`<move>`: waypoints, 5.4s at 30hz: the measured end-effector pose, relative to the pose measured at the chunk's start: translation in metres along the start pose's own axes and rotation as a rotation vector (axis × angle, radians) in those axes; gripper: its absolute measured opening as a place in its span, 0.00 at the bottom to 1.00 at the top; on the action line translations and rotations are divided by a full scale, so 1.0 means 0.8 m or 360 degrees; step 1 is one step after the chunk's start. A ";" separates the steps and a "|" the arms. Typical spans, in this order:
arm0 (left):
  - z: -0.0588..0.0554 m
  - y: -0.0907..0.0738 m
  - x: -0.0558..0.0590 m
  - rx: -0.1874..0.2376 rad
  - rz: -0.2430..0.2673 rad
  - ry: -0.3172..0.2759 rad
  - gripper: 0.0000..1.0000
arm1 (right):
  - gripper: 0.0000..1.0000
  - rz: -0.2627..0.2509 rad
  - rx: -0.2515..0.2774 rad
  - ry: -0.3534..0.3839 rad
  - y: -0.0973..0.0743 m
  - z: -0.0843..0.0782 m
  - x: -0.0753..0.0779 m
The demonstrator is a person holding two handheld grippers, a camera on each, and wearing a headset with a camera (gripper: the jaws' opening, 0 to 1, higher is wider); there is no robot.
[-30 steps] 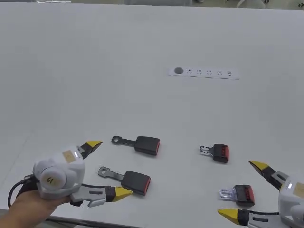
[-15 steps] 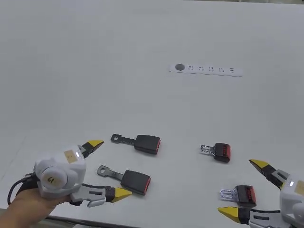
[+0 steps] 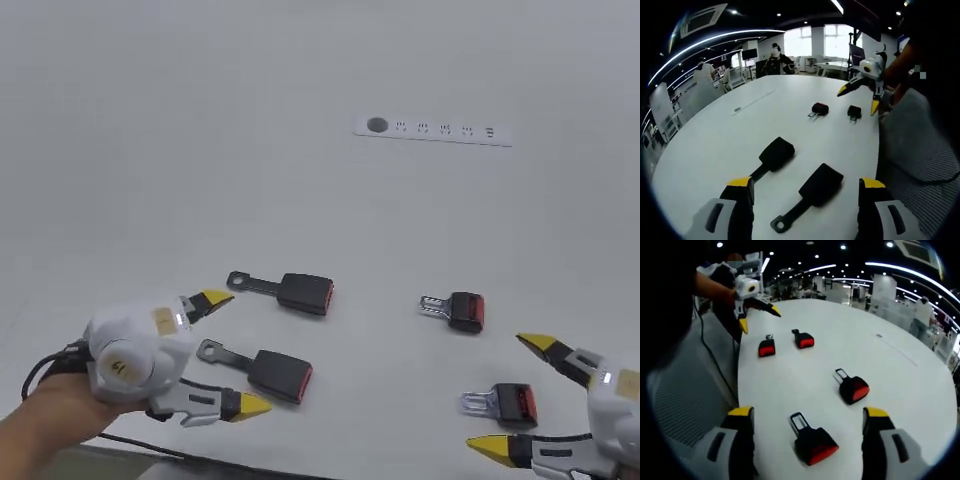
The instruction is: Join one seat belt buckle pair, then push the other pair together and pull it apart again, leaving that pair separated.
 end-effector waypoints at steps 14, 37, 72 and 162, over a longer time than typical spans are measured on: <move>-0.022 0.033 -0.006 -0.0233 -0.0173 0.0247 0.80 | 0.85 0.0121 -0.0143 -0.0040 0.009 -0.026 0.016; -0.043 0.072 -0.016 -0.0472 -0.0400 0.0447 0.63 | 0.58 0.0441 -0.0281 -0.0198 0.009 -0.049 0.028; -0.042 0.071 -0.005 -0.0464 -0.0332 0.0349 0.35 | 0.37 0.0413 -0.0189 -0.0149 -0.005 -0.060 0.023; -0.040 0.076 0.000 -0.0506 -0.0319 0.0430 0.34 | 0.36 0.0321 0.0046 -0.0033 0.201 0.104 -0.085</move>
Point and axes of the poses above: the centre of the closed fingertips' face, and the gripper's own axes: y roughly forward along the fingers, x roughly to its right, z roughly out of its top, the point moved 7 cm from there along -y, roughly backward along the fingers, and after that the axes turned 8 degrees about -y, right-handed, at the moved point
